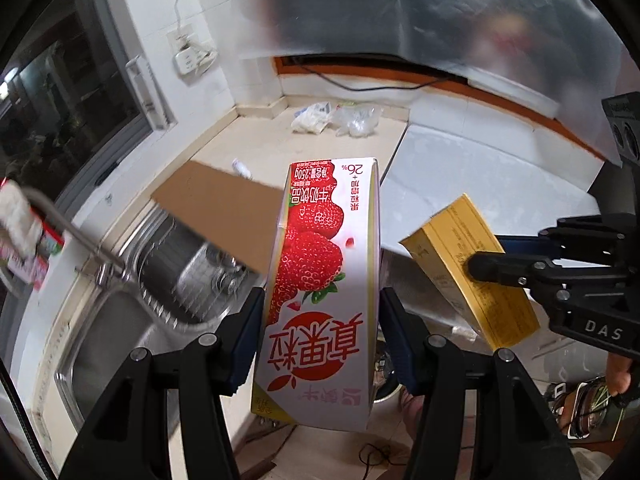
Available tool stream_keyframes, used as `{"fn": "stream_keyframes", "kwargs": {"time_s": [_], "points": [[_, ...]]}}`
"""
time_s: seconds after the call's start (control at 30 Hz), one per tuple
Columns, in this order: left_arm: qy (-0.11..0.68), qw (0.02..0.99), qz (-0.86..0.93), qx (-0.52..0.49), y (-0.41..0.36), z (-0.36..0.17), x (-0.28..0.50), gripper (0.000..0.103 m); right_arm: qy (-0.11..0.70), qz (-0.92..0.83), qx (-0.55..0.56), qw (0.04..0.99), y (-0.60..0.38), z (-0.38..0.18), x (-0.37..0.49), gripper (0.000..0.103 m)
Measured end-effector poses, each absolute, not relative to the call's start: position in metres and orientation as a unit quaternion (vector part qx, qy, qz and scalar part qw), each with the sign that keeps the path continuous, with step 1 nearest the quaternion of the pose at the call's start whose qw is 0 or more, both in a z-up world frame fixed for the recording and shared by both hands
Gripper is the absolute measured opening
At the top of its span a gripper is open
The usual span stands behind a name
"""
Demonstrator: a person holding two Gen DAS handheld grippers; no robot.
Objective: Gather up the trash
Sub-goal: 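Lower both held boxes over the floor bin and open both grippers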
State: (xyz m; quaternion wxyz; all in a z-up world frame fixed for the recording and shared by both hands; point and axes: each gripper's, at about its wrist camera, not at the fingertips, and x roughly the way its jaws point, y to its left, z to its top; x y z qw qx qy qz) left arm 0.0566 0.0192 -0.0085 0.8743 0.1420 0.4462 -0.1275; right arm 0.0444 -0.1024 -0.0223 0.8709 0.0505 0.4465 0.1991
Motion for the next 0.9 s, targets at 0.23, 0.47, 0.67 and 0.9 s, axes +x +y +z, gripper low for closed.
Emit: {"fn": "stream_keyframes", "kwargs": {"time_s": [0.23, 0.47, 0.67, 0.9], "points": [[0.459, 0.872, -0.115, 0.122, 0.036, -0.056, 0.022, 0.055, 0.489, 0.188, 0.095, 0.847, -0.101, -0.075, 0.017, 0.017], [0.506, 0.852, -0.113, 0.077, 0.045, -0.129, 0.012, 0.055, 0.539, 0.167, 0.112, 0.818, -0.098, -0.142, 0.011, 0.017], [0.541, 0.832, -0.102, 0.076, 0.036, -0.217, 0.015, 0.055, 0.583, 0.141, 0.134, 0.789, -0.102, -0.225, 0.020, 0.017], [0.583, 0.805, -0.080, 0.074, 0.021, -0.348, 0.023, 0.055, 0.620, 0.116, 0.140, 0.763, -0.105, -0.352, 0.039, 0.017]]}}
